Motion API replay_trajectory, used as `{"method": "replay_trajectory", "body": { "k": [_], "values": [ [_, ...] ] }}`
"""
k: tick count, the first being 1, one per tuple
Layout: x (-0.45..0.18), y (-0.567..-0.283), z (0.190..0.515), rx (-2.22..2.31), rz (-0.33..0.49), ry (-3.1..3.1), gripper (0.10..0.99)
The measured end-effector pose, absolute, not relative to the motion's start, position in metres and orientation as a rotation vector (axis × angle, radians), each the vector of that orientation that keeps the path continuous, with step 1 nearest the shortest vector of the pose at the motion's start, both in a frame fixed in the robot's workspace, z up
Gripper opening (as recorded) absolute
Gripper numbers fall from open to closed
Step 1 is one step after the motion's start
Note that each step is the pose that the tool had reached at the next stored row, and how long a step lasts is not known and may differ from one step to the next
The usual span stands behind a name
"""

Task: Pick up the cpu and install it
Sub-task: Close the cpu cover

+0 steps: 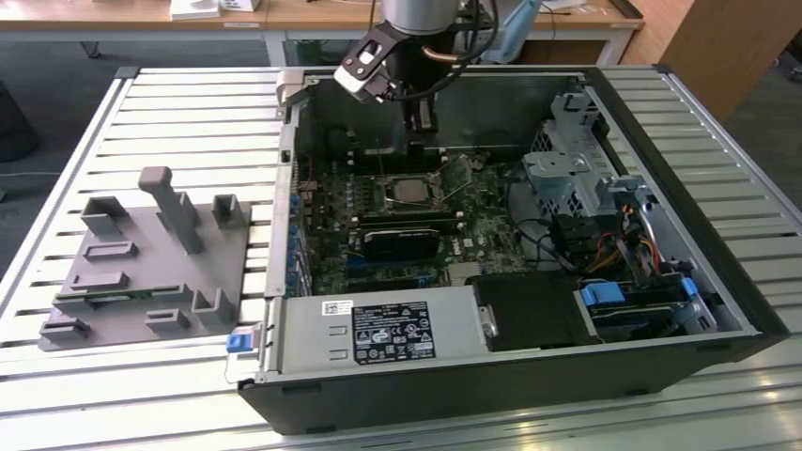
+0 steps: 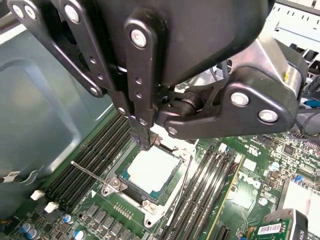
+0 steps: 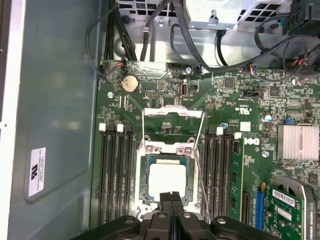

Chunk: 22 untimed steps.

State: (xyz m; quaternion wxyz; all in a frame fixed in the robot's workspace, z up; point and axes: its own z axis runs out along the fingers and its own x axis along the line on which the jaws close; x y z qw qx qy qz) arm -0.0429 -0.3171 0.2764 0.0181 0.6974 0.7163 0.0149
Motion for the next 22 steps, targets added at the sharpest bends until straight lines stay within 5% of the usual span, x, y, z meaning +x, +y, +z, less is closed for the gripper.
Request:
{"method": "replay_trajectory", "body": {
  "k": [22],
  "values": [
    [-0.029, -0.319, 0.298, 2.163, 0.041, 2.222, 0.106]
  ]
}}
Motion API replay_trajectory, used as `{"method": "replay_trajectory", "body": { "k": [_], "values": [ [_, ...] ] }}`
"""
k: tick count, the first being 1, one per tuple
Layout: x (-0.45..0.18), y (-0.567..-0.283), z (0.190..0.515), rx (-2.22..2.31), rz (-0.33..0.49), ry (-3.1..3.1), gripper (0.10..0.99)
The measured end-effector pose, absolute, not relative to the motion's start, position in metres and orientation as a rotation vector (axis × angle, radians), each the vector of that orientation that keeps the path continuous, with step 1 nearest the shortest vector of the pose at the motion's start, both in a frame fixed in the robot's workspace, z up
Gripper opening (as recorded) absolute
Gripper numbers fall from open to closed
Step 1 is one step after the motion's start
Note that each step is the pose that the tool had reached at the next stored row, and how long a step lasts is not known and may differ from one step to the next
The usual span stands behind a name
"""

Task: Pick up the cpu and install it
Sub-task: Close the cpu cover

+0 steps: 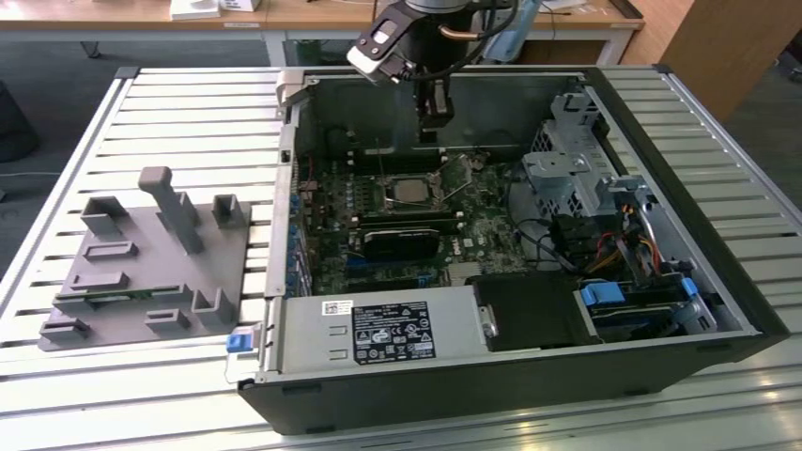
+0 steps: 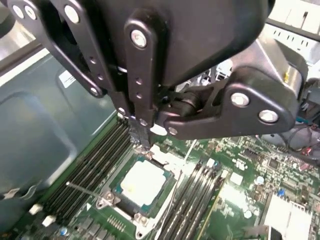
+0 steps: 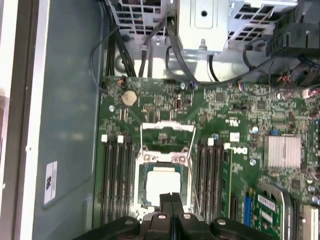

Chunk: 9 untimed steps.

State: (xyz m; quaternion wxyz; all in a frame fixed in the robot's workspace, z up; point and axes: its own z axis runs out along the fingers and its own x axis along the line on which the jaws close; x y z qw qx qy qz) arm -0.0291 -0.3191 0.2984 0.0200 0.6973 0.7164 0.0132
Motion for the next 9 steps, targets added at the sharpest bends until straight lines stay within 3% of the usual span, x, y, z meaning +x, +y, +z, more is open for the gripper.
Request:
{"method": "replay_trajectory", "body": {
  "k": [9],
  "values": [
    [-0.0186, -0.3192, 0.2939, 2.163, 0.041, 2.222, 0.106]
  ]
}}
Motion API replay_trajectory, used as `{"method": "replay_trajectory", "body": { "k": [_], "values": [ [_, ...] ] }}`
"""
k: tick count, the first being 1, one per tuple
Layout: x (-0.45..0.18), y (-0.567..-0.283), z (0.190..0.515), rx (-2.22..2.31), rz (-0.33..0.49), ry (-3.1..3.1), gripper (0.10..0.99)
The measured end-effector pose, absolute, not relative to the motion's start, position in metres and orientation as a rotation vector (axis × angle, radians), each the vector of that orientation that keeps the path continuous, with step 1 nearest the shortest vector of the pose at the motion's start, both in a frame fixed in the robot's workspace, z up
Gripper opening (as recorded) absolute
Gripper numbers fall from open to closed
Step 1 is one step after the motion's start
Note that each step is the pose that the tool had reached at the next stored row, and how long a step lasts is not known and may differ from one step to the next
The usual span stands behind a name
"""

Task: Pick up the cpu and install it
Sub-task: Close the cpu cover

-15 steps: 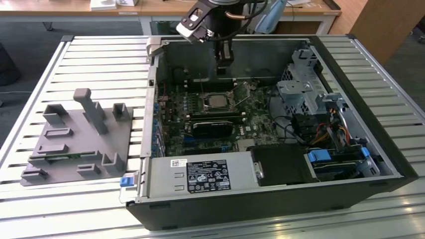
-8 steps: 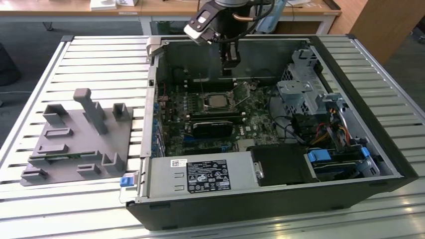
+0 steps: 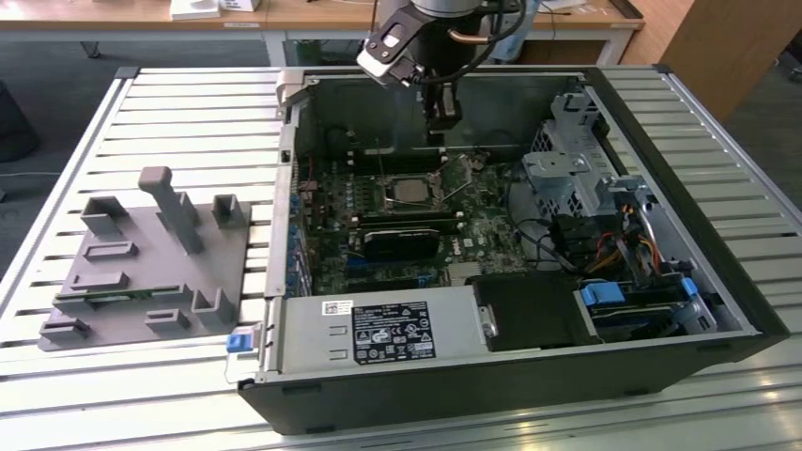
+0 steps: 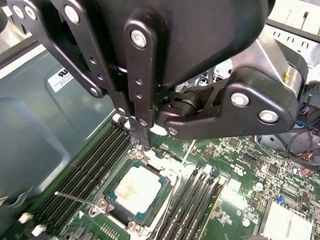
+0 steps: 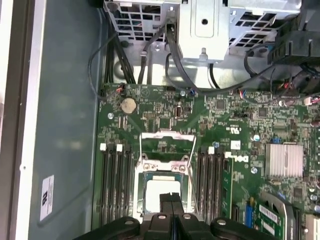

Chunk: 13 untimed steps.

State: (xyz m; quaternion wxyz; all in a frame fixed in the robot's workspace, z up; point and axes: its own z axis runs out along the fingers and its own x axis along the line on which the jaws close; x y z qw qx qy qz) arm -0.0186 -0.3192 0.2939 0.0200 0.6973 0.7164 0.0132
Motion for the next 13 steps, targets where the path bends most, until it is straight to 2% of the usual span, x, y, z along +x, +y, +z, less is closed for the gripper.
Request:
{"method": "replay_trajectory", "body": {
  "k": [13],
  "values": [
    [-0.0112, -0.3211, 0.2895, 2.162, 0.038, 2.221, 0.106]
  ]
}}
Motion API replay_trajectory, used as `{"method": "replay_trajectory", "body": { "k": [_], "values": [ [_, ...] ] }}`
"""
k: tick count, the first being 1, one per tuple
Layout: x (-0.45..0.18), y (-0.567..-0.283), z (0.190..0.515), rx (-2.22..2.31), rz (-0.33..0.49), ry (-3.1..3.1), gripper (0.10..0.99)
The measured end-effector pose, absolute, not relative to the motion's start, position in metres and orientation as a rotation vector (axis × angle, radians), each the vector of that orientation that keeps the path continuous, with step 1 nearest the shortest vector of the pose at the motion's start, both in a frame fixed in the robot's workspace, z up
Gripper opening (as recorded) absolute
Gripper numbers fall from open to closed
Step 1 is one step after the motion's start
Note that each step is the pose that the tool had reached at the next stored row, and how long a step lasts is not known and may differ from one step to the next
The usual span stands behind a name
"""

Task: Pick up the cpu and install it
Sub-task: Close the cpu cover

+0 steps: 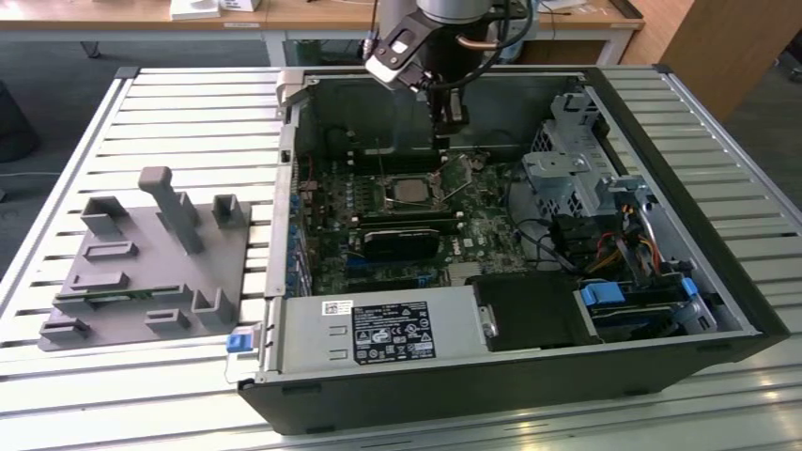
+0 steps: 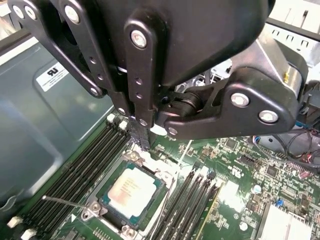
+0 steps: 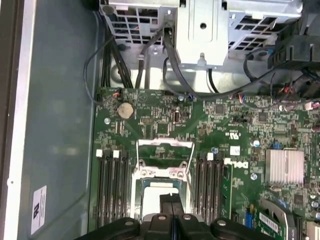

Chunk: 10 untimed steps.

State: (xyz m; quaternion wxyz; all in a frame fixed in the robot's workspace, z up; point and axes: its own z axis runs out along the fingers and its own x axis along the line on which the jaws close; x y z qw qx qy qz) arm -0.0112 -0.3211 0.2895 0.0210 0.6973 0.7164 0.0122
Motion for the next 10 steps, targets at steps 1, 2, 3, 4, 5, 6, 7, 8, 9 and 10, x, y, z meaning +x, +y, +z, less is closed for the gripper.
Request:
{"method": "replay_trajectory", "body": {
  "k": [1, 2, 3, 4, 5, 6, 7, 8, 9, 10],
  "values": [
    [-0.010, -0.321, 0.289, 2.162, 0.038, 2.221, 0.106],
    [-0.008, -0.321, 0.289, 2.162, 0.038, 2.221, 0.106],
    [-0.007, -0.321, 0.289, 2.162, 0.038, 2.221, 0.106],
    [-0.005, -0.321, 0.289, 2.162, 0.037, 2.221, 0.106],
    [-0.003, -0.321, 0.288, 2.162, 0.037, 2.221, 0.106],
    [-0.001, -0.321, 0.288, 2.162, 0.038, 2.221, 0.106],
    [0.001, -0.321, 0.288, 2.162, 0.037, 2.221, 0.106],
    [0.003, -0.321, 0.287, 2.162, 0.037, 2.221, 0.106],
    [0.006, -0.321, 0.287, 2.162, 0.037, 2.221, 0.106],
    [0.009, -0.321, 0.287, 2.162, 0.038, 2.221, 0.106]
  ]
}}
